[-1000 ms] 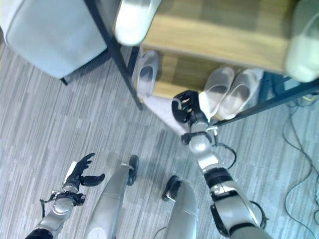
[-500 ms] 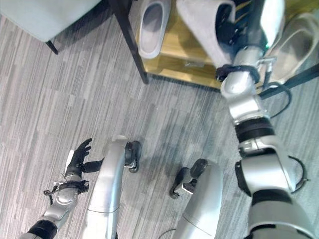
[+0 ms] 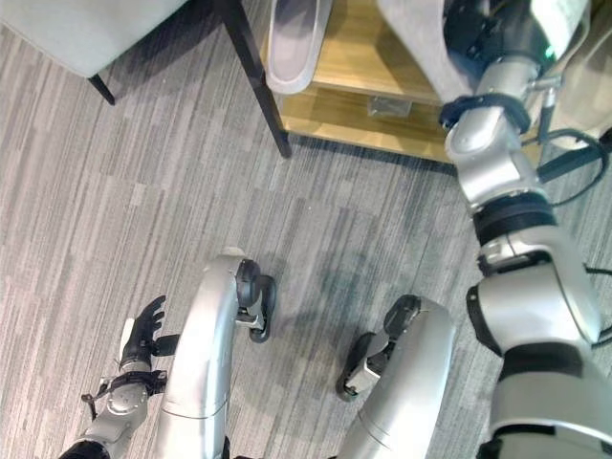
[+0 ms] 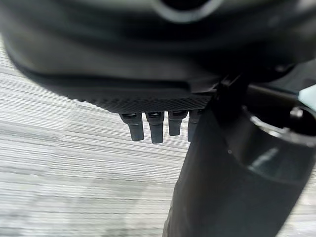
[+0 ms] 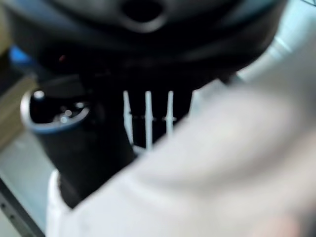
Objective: Arrange the slippers neatly on the shoe rack.
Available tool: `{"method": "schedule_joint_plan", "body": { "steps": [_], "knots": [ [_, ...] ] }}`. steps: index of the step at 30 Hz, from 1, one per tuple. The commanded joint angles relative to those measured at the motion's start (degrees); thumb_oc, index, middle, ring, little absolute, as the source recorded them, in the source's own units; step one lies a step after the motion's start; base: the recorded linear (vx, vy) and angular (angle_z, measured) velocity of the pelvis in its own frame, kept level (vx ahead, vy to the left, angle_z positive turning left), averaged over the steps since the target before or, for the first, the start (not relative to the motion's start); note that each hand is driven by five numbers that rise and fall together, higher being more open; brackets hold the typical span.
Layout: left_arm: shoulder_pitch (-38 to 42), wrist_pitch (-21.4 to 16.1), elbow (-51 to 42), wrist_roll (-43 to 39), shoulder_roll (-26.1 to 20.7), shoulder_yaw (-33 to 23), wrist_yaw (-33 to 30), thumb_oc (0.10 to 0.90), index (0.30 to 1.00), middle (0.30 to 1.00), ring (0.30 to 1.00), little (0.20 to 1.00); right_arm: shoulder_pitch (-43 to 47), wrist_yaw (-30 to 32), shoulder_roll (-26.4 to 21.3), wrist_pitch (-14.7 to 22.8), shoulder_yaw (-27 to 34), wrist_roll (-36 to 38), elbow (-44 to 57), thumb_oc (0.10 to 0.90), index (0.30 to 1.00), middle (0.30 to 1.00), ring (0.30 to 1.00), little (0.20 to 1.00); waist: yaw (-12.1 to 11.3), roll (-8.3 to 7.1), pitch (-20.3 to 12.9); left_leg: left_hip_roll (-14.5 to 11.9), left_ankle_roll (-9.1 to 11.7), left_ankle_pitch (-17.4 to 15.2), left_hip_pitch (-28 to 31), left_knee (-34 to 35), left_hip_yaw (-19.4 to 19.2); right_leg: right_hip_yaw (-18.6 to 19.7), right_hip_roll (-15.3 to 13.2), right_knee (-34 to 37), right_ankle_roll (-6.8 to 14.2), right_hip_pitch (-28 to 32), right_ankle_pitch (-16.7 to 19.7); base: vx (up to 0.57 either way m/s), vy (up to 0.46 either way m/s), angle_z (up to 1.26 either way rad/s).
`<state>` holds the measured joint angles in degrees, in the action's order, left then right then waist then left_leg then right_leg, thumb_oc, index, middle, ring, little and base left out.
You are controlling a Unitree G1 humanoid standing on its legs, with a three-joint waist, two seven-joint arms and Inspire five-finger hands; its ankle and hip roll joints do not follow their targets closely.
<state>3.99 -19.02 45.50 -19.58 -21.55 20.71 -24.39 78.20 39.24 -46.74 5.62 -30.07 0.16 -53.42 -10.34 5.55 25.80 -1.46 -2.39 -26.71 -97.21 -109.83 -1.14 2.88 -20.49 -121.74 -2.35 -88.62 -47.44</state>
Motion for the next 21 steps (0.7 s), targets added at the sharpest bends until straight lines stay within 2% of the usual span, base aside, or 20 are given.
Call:
{"method": "schedule_joint_plan", "body": {
  "steps": [1, 11, 12, 13, 16, 21],
  "knots": [
    [-2.6, -3.6, 0.6, -1.0, -2.1, -2.3, -3.4, 0.800, 0.900, 0.900, 0.900, 0.900, 12.3, 5.0, -4.1, 4.4, -3.6, -1.0, 3.1, 0.400, 0.300, 0.300, 0.300, 0.300, -2.0, -1.47, -1.2, -0.7, 1.3, -13.8, 7.3, -3.8, 7.1, 4.8, 1.5, 4.7, -2.8, -1.3, 5.0, 0.00, 0.000, 0.00],
    [-1.7, -4.8, 4.0, -1.8, -2.5, -2.7, -3.1, 0.800, 0.900, 0.900, 0.900, 0.900, 16.0, 3.6, -4.9, 5.5, -7.3, 1.8, -1.0, 0.400, 0.300, 0.300, 0.300, 0.300, -3.3, -3.13, -1.0, -0.8, 1.3, -12.2, 7.3, 0.9, 6.5, 4.2, 1.0, 9.4, -2.5, -1.3, 6.8, 0.00, -0.004, 0.02],
    [-1.6, -4.8, 4.0, -1.8, -2.4, -2.7, -3.1, 0.800, 0.900, 0.900, 0.900, 0.900, 16.1, 3.6, -4.9, 5.5, -7.4, 1.9, -1.1, 0.568, 0.552, 0.552, 0.552, 0.552, -3.3, -3.10, -1.0, -0.8, 1.3, -12.2, 7.3, 1.0, 6.5, 4.2, 1.0, 9.4, -2.5, -1.3, 6.9, 0.02, -0.015, 0.08],
    [-1.4, -4.9, 5.0, -2.3, -2.3, -2.9, -2.9, 0.800, 0.900, 0.900, 0.900, 0.900, 16.9, 2.7, -5.2, 5.8, -8.4, 2.9, -3.3, 0.800, 0.900, 0.900, 0.900, 0.900, -3.3, -3.26, -0.9, -0.7, 1.5, -11.9, 7.3, 1.0, 6.8, 3.9, 0.8, 9.5, -2.3, -1.3, 7.1, 0.05, 0.004, 0.11],
    [-0.4, -4.9, 6.6, -3.2, -2.3, -2.6, -2.4, 0.800, 0.900, 0.900, 0.900, 0.900, 17.4, 0.2, -5.0, 7.5, -9.1, 7.5, -4.2, 0.800, 0.900, 0.900, 0.900, 0.900, -3.4, -3.58, -0.4, -0.9, 1.5, -12.0, 7.3, 0.3, 7.0, 4.1, 0.6, 8.7, -2.2, -1.3, 7.3, 0.05, -0.006, 0.06],
    [-0.5, -4.7, 7.0, -4.0, -2.5, -2.4, -1.2, 0.800, 0.900, 0.900, 0.900, 0.900, 18.1, -0.7, -4.0, 8.7, -9.4, 10.3, -4.6, 0.800, 0.900, 0.900, 0.900, 0.900, -3.5, -4.23, -0.1, -1.3, 1.6, -11.8, 7.3, 0.8, 6.8, 3.8, 0.6, 9.1, -2.4, -1.3, 7.5, 0.00, 0.000, 0.00]
  ]
}}
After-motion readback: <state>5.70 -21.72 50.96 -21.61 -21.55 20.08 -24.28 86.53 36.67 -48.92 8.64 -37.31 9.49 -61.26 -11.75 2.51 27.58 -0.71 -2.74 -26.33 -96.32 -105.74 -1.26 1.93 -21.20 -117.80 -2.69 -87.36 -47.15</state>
